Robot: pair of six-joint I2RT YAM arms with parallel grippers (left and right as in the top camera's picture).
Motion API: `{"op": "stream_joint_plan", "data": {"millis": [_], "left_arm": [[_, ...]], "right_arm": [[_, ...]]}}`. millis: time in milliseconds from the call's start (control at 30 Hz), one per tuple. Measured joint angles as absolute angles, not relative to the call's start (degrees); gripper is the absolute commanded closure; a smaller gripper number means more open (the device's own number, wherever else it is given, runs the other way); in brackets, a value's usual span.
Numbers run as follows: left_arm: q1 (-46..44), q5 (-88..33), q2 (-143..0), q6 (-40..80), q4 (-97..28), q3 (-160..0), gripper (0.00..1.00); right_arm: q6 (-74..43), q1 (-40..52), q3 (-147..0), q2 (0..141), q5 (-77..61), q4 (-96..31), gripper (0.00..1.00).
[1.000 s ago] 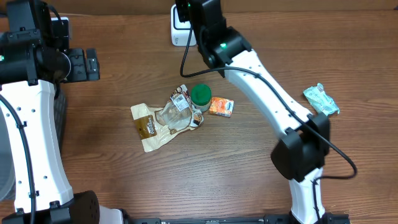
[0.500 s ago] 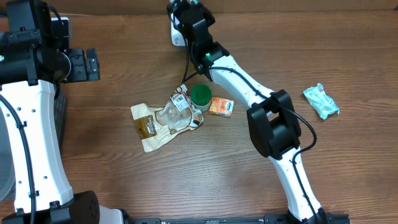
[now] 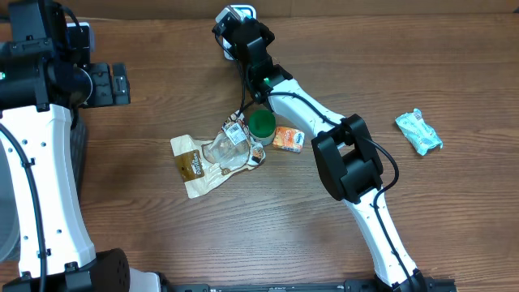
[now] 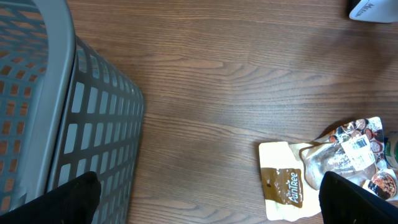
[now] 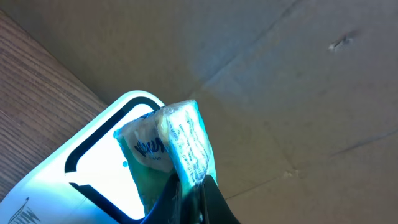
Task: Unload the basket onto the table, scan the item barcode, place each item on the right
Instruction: 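Hold the light-green packet in front of the scanner face, then carry the packet right and set it down beside the wipes pouch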
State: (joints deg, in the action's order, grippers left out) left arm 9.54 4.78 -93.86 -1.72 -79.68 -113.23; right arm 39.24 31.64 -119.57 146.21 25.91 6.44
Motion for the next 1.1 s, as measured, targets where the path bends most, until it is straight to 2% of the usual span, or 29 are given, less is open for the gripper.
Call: {"op": "stream_joint_plan", "data": {"millis": [333, 500, 700, 867, 1000, 1100], "left_arm": [[9.5, 4.8, -93.9, -1.7, -79.7, -113.2, 0.00], [9.5, 4.8, -93.9, -1.7, -79.7, -113.2, 0.01], [9.5, 4.8, -93.9, -1.7, -79.7, -113.2, 0.00], [9.5, 4.8, -93.9, -1.7, -79.7, -113.2, 0.01], [9.5, 4.8, -93.9, -1.7, -79.7, -113.2, 0.00], [9.5, 4.8, -93.9, -1.7, -79.7, -113.2, 0.00]], "right_arm": [[38.4, 31.9, -119.6, 146.2, 27.0, 5.9, 0.96], [33.1, 32.7, -119.5, 145.5, 27.4, -1.1, 0.96], [19.4, 33.6, -119.1, 137.0, 24.8, -18.9, 0.96], [3.4, 33.0, -119.0, 122.1, 17.8, -37.0, 0.96], [-8.4, 28.7, -119.8, 109.4, 12.6, -55.0, 0.96], [-12.7, 24.9, -120.7, 106.5, 11.0, -63.5, 0.96]]}}
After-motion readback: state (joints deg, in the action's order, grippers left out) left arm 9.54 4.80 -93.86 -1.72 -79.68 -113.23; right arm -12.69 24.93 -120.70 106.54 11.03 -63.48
